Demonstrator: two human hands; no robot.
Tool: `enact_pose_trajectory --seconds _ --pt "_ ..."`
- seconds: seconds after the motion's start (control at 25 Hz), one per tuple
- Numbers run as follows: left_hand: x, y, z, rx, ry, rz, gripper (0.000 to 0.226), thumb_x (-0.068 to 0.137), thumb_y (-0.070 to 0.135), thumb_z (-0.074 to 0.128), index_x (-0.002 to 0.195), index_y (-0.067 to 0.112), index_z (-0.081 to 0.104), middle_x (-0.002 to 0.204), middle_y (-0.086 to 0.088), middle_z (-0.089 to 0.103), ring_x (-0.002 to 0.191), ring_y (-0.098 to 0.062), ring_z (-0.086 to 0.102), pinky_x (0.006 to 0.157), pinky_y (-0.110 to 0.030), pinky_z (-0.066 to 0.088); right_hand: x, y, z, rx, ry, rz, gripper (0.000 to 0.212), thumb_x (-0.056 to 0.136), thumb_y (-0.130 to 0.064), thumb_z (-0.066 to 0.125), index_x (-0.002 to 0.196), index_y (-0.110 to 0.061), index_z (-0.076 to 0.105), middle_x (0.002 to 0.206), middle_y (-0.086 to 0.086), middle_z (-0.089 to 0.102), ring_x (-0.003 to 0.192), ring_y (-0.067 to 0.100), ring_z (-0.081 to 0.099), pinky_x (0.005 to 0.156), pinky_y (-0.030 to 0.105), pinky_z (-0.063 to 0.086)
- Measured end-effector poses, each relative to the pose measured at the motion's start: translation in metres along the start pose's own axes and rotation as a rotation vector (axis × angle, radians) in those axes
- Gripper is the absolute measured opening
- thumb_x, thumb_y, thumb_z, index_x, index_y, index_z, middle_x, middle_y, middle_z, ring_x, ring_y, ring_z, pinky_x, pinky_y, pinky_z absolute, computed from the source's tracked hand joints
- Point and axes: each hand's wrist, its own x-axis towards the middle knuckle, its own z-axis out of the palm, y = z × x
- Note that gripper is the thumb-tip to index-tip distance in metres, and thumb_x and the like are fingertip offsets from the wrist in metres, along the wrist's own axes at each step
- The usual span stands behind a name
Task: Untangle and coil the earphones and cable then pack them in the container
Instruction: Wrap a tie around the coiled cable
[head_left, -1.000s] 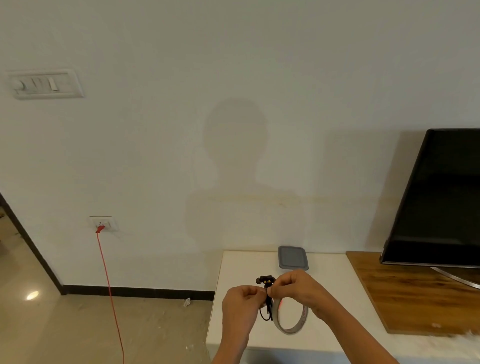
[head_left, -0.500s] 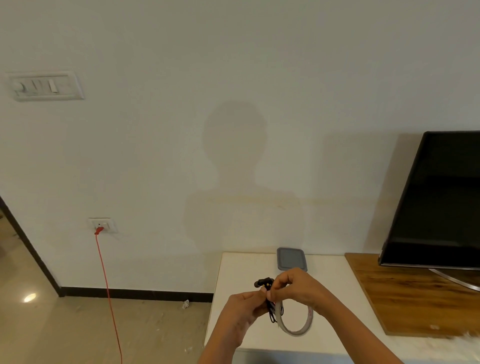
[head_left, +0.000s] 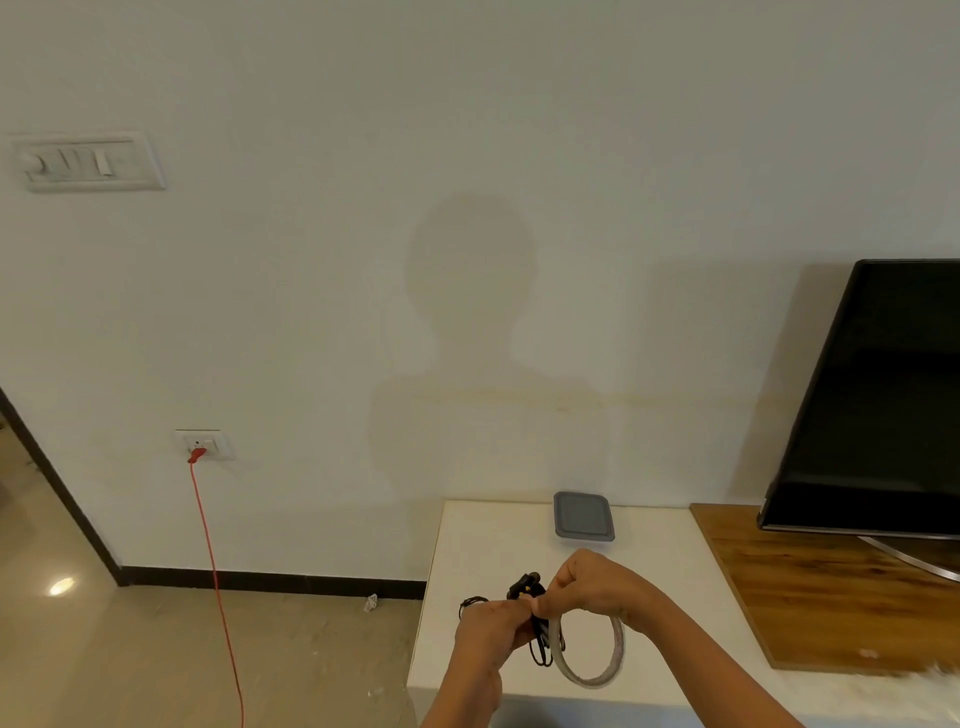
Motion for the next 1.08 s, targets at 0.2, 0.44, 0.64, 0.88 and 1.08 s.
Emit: enact_pose_trajectory --seconds 0.2,0.44,0.64,0.88,1.08 --pt "0.014 -0.023 -0.008 0.356 0.064 0.198 0.032 0.095 0.013 0.052 0.067 0.004 0.067 0.072 -0.009 0.069 0.071 -0.022 0.063 0.074 -0.033 0.055 0.015 0.010 -0.002 0.025 -0.128 0.057 0.051 0.074 -0.044 0.076 0.094 0.003 0.072 0.061 0.005 0.047 0.054 0.011 0.032 0.054 0.022 0.029" --pt "0.032 -0.025 -0.015 0.589 0.143 0.376 0.033 0.099 0.015 0.041 0.075 0.013 0.065 0.078 -0.004 0.070 0.066 -0.011 0.059 0.057 -0.013 0.043 0.035 0.036 -0.005 0.284 -0.333 0.042 0.018 0.085 -0.012 0.066 0.102 -0.008 0.068 0.094 0.017 0.052 0.059 0.011 0.039 0.056 0.021 0.037" --pt "0.058 -0.016 -0.007 0.501 0.092 0.329 0.036 0.102 0.016 0.035 0.074 0.012 0.058 0.068 0.002 0.063 0.060 -0.009 0.055 0.055 -0.014 0.041 0.055 0.060 -0.007 0.507 -0.232 0.088 0.015 0.084 -0.015 0.069 0.097 -0.009 0.067 0.092 0.015 0.056 0.057 0.010 0.039 0.053 0.023 0.040" --pt "0.104 -0.020 0.007 0.489 0.089 0.313 0.035 0.103 0.016 0.032 0.077 0.010 0.054 0.065 0.002 0.059 0.054 -0.003 0.051 0.051 -0.011 0.039 0.086 0.087 -0.017 0.443 -0.141 0.153 0.013 0.084 -0.026 0.070 0.090 -0.016 0.076 0.094 0.004 0.067 0.077 0.013 0.050 0.066 0.022 0.042" --pt "0.155 -0.046 0.018 0.872 0.132 0.433 0.025 0.104 0.026 0.025 0.101 0.016 0.048 0.084 0.000 0.060 0.075 -0.013 0.057 0.070 -0.027 0.045 0.125 0.121 -0.020 0.487 -0.109 0.383 0.016 0.084 -0.020 0.071 0.095 -0.011 0.077 0.095 0.006 0.063 0.081 0.021 0.050 0.060 0.021 0.049"
